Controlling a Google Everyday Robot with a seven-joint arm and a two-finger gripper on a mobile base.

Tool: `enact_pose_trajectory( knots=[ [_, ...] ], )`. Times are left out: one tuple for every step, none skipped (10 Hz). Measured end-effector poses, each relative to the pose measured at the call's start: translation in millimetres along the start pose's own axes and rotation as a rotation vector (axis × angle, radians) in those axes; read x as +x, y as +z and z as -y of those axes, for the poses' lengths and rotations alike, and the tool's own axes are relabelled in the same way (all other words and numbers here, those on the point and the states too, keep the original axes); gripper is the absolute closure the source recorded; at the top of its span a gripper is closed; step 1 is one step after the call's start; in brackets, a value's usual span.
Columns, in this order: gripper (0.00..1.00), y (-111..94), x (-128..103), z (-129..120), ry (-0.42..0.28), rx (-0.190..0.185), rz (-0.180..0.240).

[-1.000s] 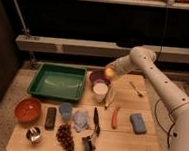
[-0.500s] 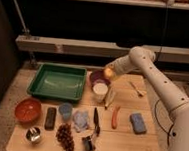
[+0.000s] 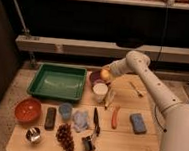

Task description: Place apple in purple bowl

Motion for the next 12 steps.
enact_pose_trajectory(
  knots=[
    [1.00, 3, 0, 1, 0.002, 0.001, 0.003],
    [1.00, 8, 1, 3, 0.007, 0.000, 0.009],
    [1.00, 11, 1, 3, 0.010, -0.002, 0.011],
    [1.00, 12, 2, 2, 0.011, -0.002, 0.011],
    [1.00, 14, 2, 3, 0.011, 0.002, 0.010],
    [1.00, 14, 3, 4, 0.010, 0.006, 0.007],
    [1.00, 15, 4, 6, 0.010, 0.009, 0.005],
    [1.00, 16, 5, 7, 0.010, 0.011, 0.005],
    [1.00, 17, 6, 8, 0.011, 0.011, 0.005],
    [1.00, 20, 5, 9, 0.011, 0.009, 0.005],
    [1.00, 22, 5, 10, 0.011, 0.010, 0.006],
    [1.00, 24, 7, 12, 0.013, 0.012, 0.004]
  ],
)
